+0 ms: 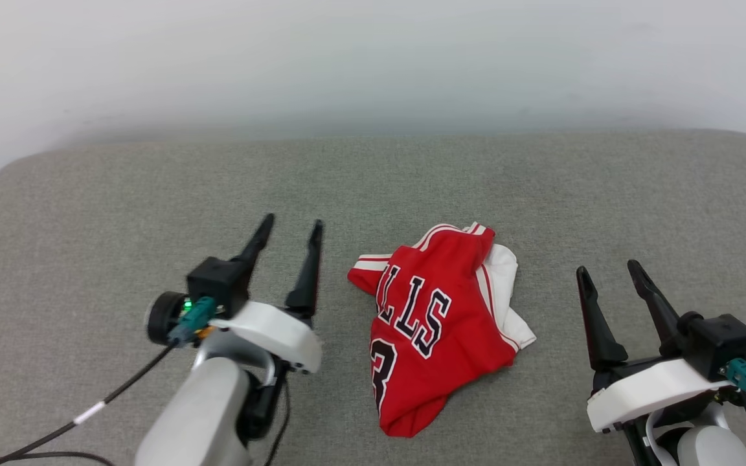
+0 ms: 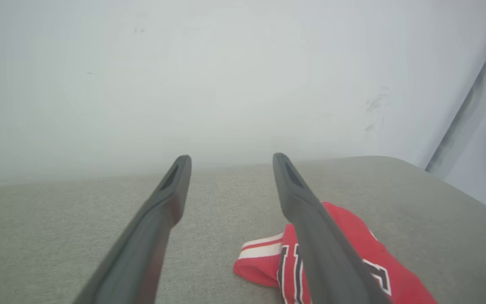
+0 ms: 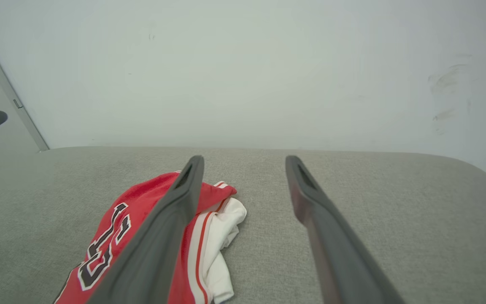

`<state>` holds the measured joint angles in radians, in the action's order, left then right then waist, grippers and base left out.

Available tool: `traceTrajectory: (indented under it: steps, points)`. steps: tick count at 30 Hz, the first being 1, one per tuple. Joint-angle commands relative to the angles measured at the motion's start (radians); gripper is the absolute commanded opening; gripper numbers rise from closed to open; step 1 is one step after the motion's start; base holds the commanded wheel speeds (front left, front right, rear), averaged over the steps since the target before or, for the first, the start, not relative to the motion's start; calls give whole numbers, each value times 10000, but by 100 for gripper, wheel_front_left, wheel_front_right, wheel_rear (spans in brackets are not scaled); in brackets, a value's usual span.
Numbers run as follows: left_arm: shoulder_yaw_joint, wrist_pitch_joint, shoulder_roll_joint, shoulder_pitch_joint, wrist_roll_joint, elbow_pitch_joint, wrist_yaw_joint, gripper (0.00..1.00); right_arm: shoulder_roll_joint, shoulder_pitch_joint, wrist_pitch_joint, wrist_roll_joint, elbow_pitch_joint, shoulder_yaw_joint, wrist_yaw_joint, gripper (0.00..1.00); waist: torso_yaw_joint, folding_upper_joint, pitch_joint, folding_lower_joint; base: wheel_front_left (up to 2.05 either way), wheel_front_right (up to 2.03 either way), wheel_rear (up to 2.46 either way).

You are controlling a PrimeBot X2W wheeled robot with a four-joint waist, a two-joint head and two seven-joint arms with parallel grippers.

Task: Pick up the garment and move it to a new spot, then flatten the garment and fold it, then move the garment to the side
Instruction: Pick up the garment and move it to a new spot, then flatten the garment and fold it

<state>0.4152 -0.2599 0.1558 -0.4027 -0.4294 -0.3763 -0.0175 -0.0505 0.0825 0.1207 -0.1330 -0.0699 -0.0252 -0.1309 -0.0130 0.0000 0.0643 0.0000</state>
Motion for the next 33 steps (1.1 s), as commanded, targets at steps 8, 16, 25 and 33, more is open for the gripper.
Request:
traceTrajectory:
  steps: [8,16,25,33]
  points:
    - [-1122,-52,900,1160,53,643,-553,100,5,-302,-23,-195,-228,2,3,100,193,0,-292,0,0,0,0]
    - [-1360,-53,1167,2303,-21,1179,-767,100,5,-587,-84,-267,-332,-29,3,100,147,0,-606,0,0,0,0]
    - [-1216,23,1107,2556,32,1594,-972,100,5,-656,-221,-236,-248,1,3,100,116,0,-679,0,0,0,0]
    - [-1167,91,1131,2368,6,1798,-1051,100,4,-382,-1163,-610,-866,836,3,100,126,0,-412,0,0,0,0]
